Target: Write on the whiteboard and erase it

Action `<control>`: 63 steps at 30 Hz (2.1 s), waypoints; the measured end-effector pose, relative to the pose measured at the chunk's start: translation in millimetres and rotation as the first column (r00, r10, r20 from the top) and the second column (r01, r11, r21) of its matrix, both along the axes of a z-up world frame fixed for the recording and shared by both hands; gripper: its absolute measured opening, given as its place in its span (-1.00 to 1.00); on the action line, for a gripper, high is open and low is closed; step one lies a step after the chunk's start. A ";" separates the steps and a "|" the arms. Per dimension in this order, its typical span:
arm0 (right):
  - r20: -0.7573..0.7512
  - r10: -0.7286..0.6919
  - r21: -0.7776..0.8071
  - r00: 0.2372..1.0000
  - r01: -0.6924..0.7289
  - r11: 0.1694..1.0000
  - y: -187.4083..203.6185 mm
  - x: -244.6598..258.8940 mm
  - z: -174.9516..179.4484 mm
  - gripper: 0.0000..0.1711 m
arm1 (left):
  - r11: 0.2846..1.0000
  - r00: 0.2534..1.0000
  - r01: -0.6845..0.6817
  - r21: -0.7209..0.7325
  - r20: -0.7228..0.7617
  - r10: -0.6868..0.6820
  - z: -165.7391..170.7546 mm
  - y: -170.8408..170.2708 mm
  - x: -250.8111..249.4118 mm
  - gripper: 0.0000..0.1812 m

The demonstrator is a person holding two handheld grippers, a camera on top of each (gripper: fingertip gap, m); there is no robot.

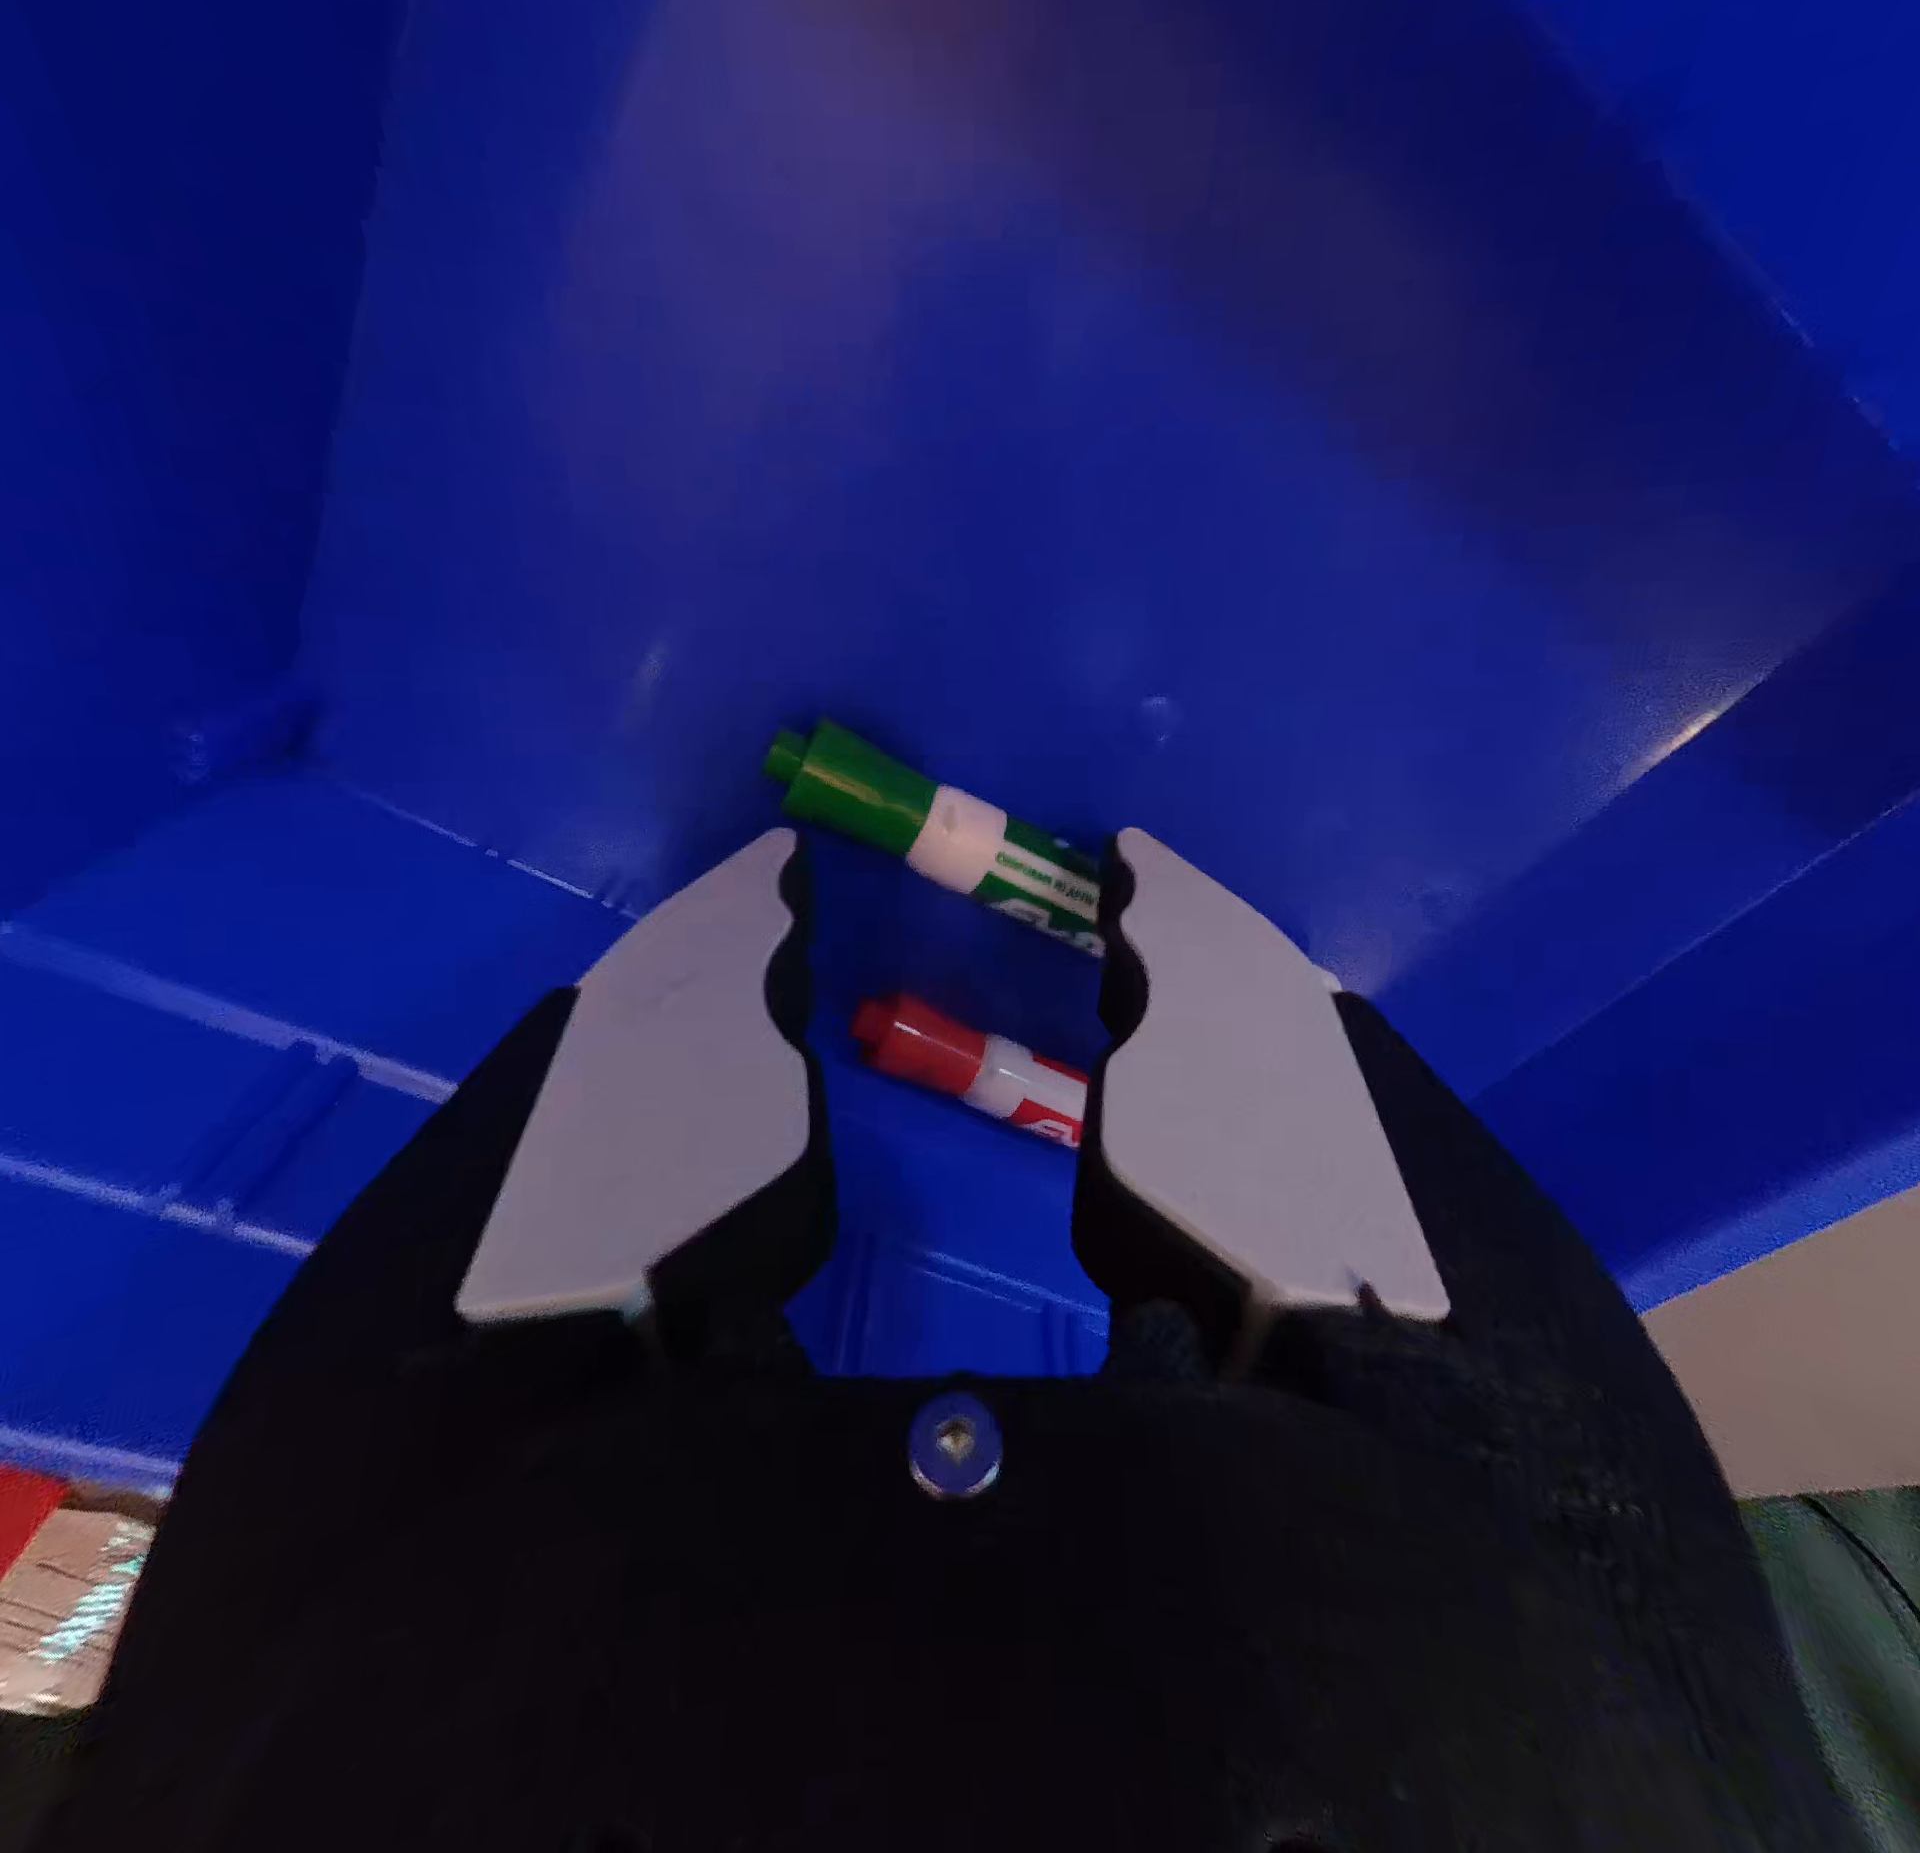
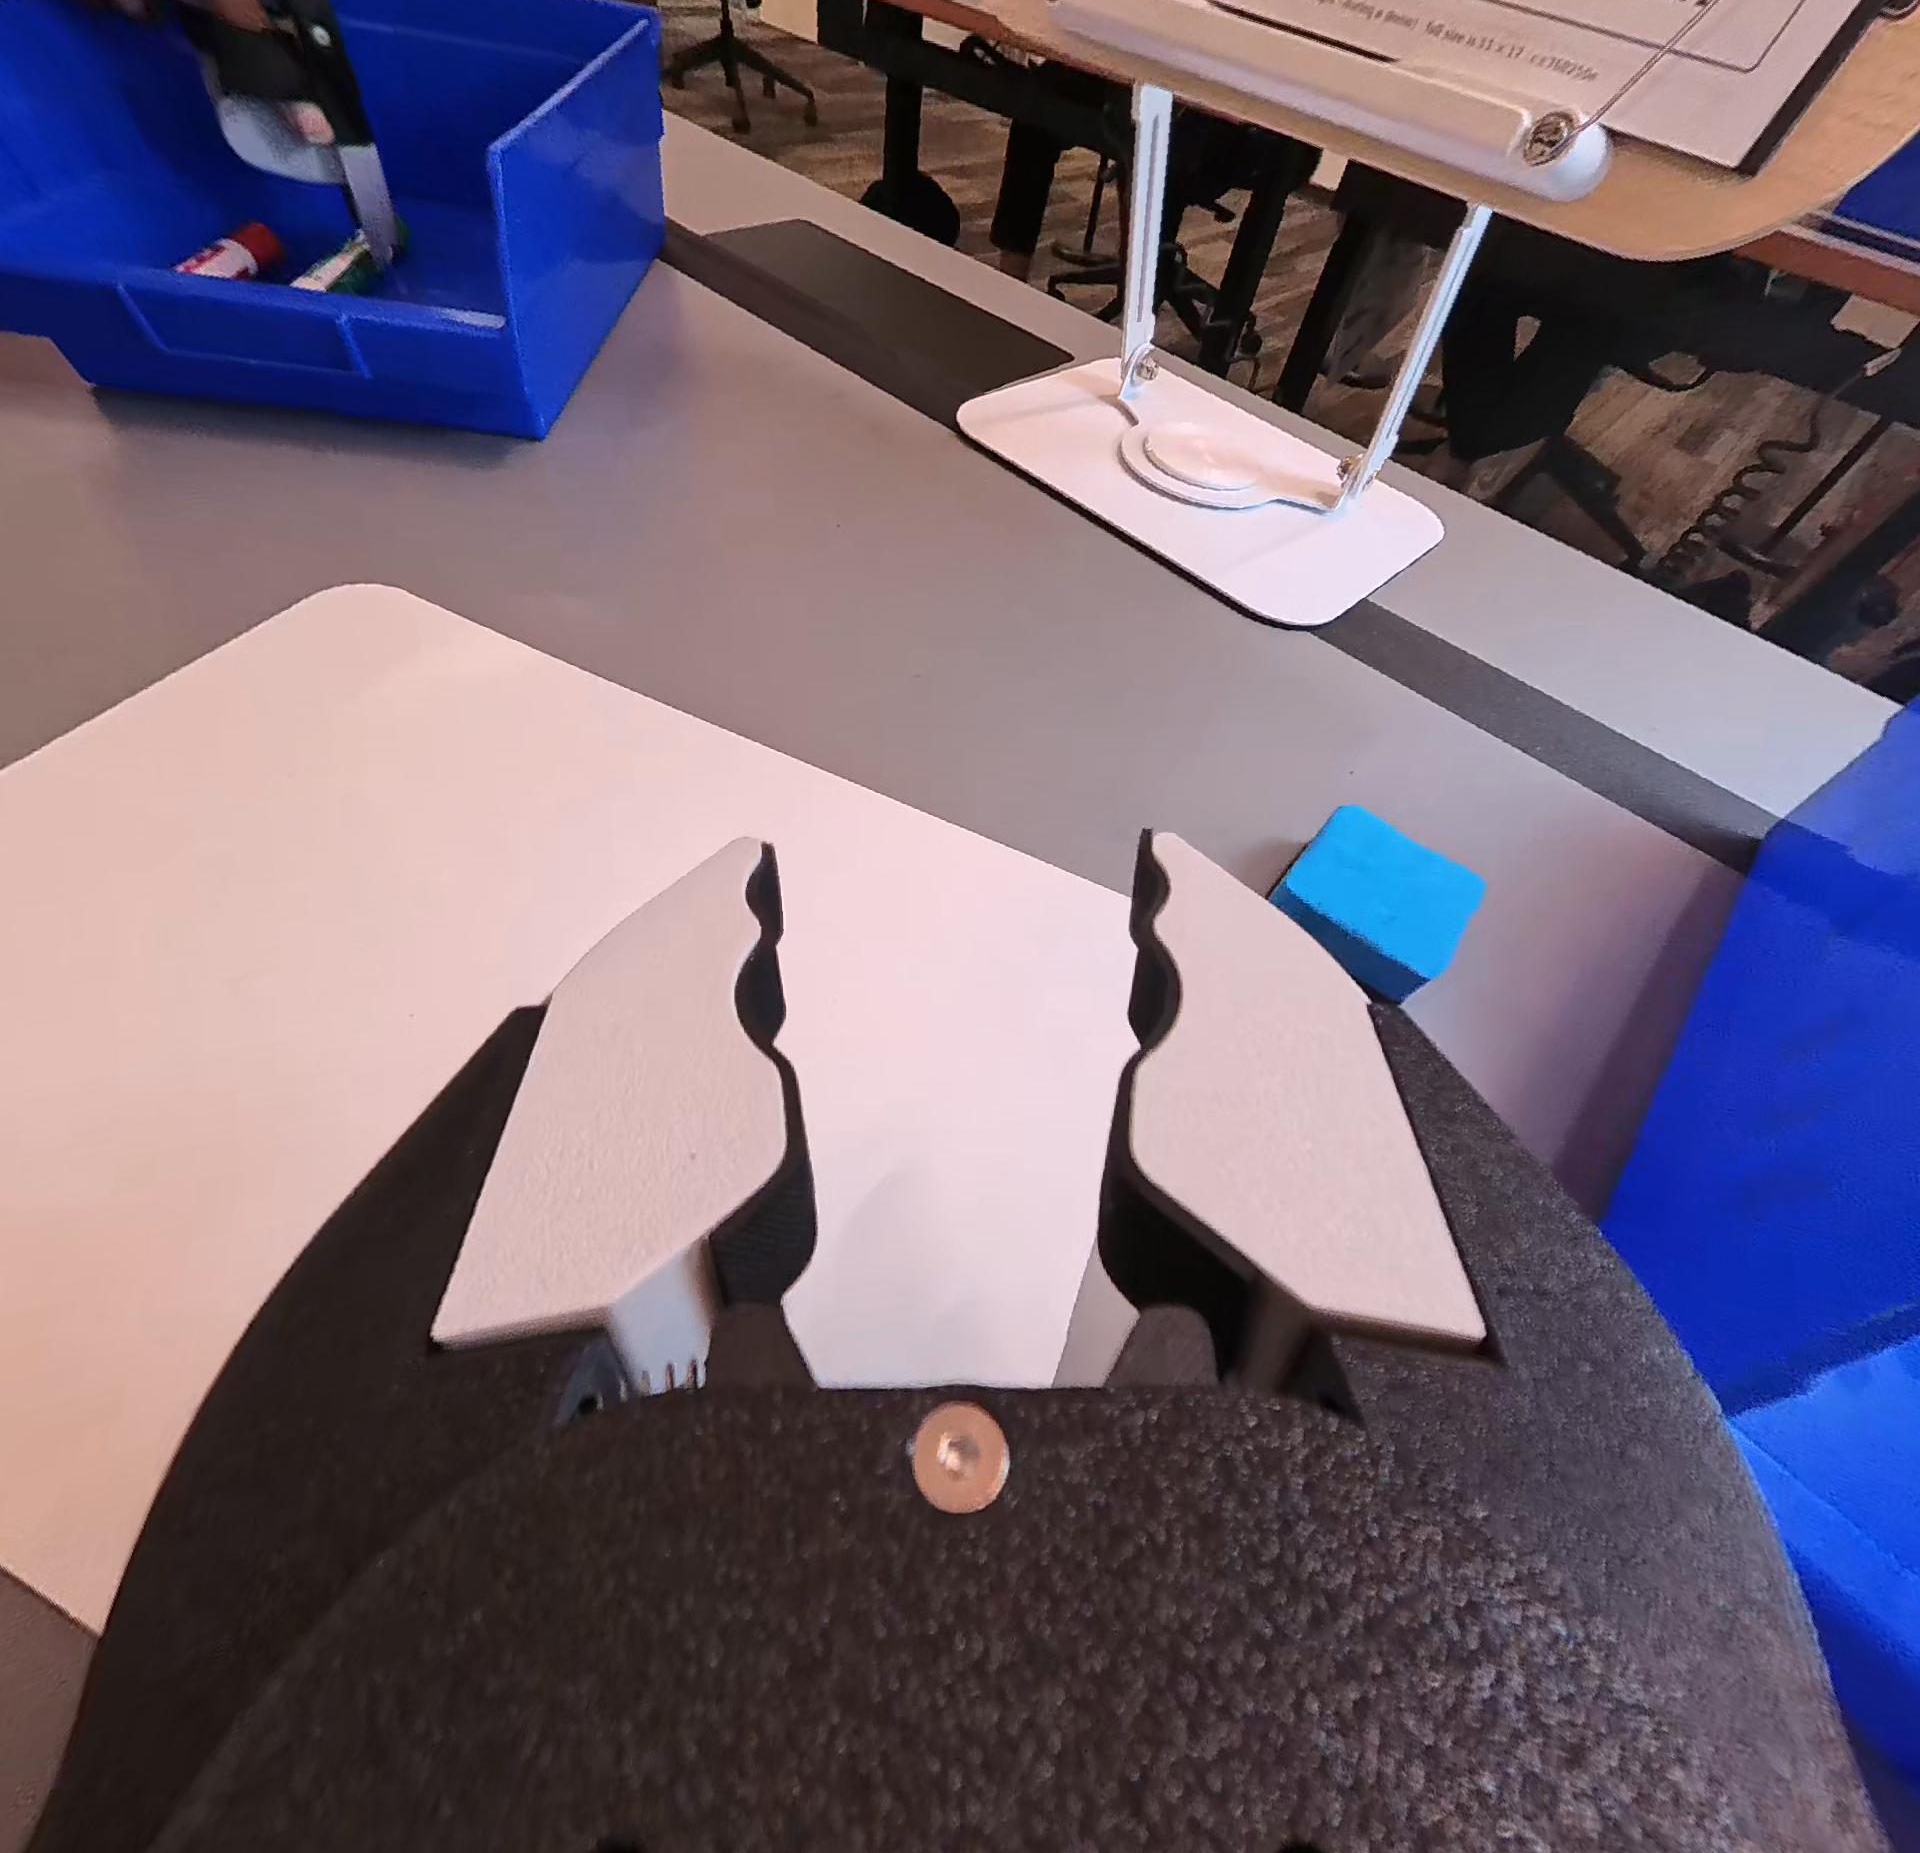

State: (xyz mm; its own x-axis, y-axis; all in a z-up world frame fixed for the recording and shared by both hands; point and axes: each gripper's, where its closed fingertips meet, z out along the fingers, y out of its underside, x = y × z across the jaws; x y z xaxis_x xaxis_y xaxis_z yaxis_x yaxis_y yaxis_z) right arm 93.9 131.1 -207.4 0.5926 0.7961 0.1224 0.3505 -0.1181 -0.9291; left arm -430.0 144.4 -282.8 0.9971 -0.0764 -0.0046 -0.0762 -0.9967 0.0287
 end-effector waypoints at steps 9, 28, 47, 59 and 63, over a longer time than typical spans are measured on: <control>0.022 0.002 0.028 1.000 -0.002 1.000 -1.0 -0.6 -1.8 -0.27 | 0.978 0.979 0.202 0.045 -0.035 -0.201 1.8 12.3 29.4 -0.79; -0.058 0.328 0.216 0.943 -0.309 0.926 -92.7 -119.1 51.2 -0.26 | 0.353 0.275 -0.616 0.704 0.612 -0.741 220.9 -76.9 313.8 -0.80; -0.025 0.364 0.418 0.931 -0.321 0.850 -89.2 -139.3 51.5 -0.49 | 0.725 -0.149 -0.576 0.377 0.824 -0.546 147.5 -94.6 367.7 -0.81; -0.011 0.392 0.416 0.920 -0.352 0.838 -98.8 -142.7 42.2 -0.54 | 0.825 -0.265 -0.502 0.260 0.862 -0.433 131.0 -115.6 405.0 -0.80; -0.029 0.386 0.421 0.922 -0.339 0.842 -99.3 -141.5 43.5 -0.56 | 0.825 -0.270 -0.512 0.241 0.866 -0.420 129.2 -115.0 406.2 -0.80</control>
State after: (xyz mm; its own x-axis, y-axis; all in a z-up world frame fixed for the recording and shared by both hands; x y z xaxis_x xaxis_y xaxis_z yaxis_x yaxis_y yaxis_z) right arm -47.6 31.7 -163.9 0.2998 0.8521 0.4290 0.1900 0.3873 -0.9022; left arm -23.8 29.4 -153.7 -0.2265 -0.4805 0.8473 0.5075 -0.8007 -0.3184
